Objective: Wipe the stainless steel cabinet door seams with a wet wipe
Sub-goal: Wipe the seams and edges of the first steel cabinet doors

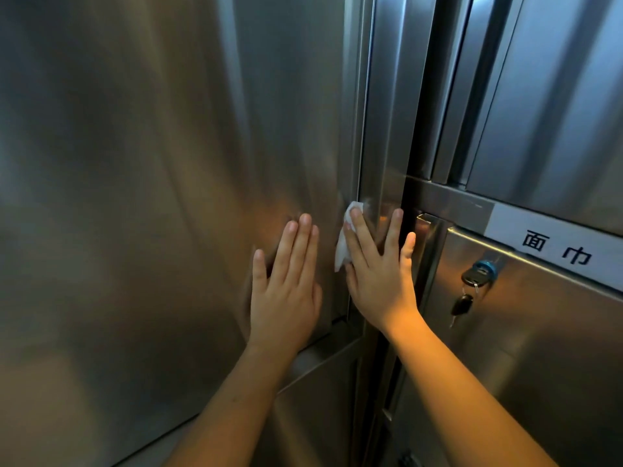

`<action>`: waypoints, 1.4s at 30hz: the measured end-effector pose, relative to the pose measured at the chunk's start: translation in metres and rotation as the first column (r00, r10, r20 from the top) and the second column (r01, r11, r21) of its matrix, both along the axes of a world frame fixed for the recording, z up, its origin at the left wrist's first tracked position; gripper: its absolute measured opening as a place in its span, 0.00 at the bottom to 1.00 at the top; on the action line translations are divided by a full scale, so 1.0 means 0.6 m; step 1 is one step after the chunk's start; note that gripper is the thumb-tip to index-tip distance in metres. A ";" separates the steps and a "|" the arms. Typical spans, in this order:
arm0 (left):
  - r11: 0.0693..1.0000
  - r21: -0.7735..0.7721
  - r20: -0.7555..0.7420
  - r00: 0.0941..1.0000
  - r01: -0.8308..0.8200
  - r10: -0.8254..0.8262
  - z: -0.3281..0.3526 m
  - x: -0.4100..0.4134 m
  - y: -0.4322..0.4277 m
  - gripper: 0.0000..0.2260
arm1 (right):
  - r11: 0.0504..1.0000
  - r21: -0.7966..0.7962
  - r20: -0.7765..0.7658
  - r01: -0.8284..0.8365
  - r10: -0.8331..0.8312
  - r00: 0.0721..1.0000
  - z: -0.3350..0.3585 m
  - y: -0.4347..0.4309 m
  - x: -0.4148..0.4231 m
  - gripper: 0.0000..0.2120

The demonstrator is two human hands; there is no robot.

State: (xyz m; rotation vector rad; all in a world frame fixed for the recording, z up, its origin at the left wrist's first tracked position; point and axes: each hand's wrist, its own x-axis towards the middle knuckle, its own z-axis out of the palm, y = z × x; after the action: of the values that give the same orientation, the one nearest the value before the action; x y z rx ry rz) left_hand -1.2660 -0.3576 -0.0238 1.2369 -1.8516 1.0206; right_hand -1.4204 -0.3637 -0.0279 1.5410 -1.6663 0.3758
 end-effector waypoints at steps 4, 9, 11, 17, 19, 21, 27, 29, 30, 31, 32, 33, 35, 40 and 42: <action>1.000 -0.007 0.018 1.000 -0.009 0.009 -0.011 0.005 0.002 0.25 | 0.999 0.039 0.008 0.018 -0.018 1.000 -0.049 -0.001 0.001 0.31; 0.999 0.013 0.065 0.997 -0.038 0.037 -0.038 0.015 0.005 0.27 | 0.979 0.169 0.117 -0.110 0.091 0.989 -0.137 0.024 -0.005 0.31; 0.998 0.000 0.099 0.993 -0.062 0.062 -0.048 0.020 0.005 0.28 | 0.963 0.231 0.147 -0.142 0.110 0.983 -0.165 0.043 -0.006 0.27; 0.996 -0.029 0.118 0.989 -0.082 0.085 -0.057 0.022 0.005 0.29 | 0.977 0.130 0.127 -0.171 0.155 0.980 -0.113 0.028 -0.010 0.26; 0.996 -0.028 0.119 0.989 -0.083 0.085 -0.058 0.020 0.005 0.30 | 0.984 0.073 0.128 -0.161 0.151 0.980 -0.084 0.014 -0.010 0.26; 0.997 -0.025 0.115 0.990 -0.075 0.078 -0.058 0.019 0.006 0.30 | 0.986 0.067 0.133 -0.156 0.146 0.980 -0.079 0.011 -0.008 0.26; 0.999 0.002 0.094 0.994 -0.054 0.053 -0.057 0.020 0.006 0.29 | 0.957 0.232 0.202 -0.174 0.127 0.971 -0.145 0.046 -0.002 0.25; 0.998 0.012 0.087 0.995 -0.054 0.053 -0.056 0.020 0.008 0.29 | 0.936 0.302 0.240 -0.180 0.108 0.965 -0.165 0.059 0.000 0.25; 0.998 0.018 0.088 0.995 -0.053 0.051 -0.056 0.020 0.009 0.29 | 0.929 0.323 0.259 -0.180 0.096 0.961 -0.172 0.066 0.002 0.25; 0.998 0.023 0.090 0.995 -0.051 0.048 -0.056 0.020 0.010 0.30 | 0.924 0.339 0.274 -0.177 0.083 0.958 -0.178 0.070 0.005 0.25; 0.998 0.030 0.092 0.995 -0.048 0.045 -0.055 0.020 0.012 0.30 | 0.921 0.352 0.285 -0.169 0.067 0.956 -0.182 0.074 0.008 0.25; 0.998 0.039 0.091 0.995 -0.044 0.041 -0.055 0.019 0.013 0.30 | 0.918 0.363 0.294 -0.162 0.053 0.954 -0.186 0.077 0.011 0.25; 0.997 0.061 0.080 0.996 -0.038 0.034 -0.053 0.019 0.017 0.31 | 0.912 0.375 0.319 -0.167 0.042 0.947 -0.190 0.082 0.017 0.26; 0.994 0.105 0.052 0.998 -0.029 0.024 -0.047 0.016 0.023 0.32 | 0.911 0.347 0.390 -0.222 0.075 0.918 -0.199 0.094 0.026 0.25; 0.993 0.116 0.051 0.998 -0.026 0.020 -0.046 0.014 0.026 0.31 | 0.922 0.307 0.404 -0.236 0.098 0.910 -0.202 0.097 0.028 0.24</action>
State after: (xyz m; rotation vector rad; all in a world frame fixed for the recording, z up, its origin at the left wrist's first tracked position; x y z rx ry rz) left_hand -1.2577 -0.3420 -0.0513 1.3140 -1.9637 0.9757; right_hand -1.4034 -0.3056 -0.1492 1.9859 -1.9851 0.5199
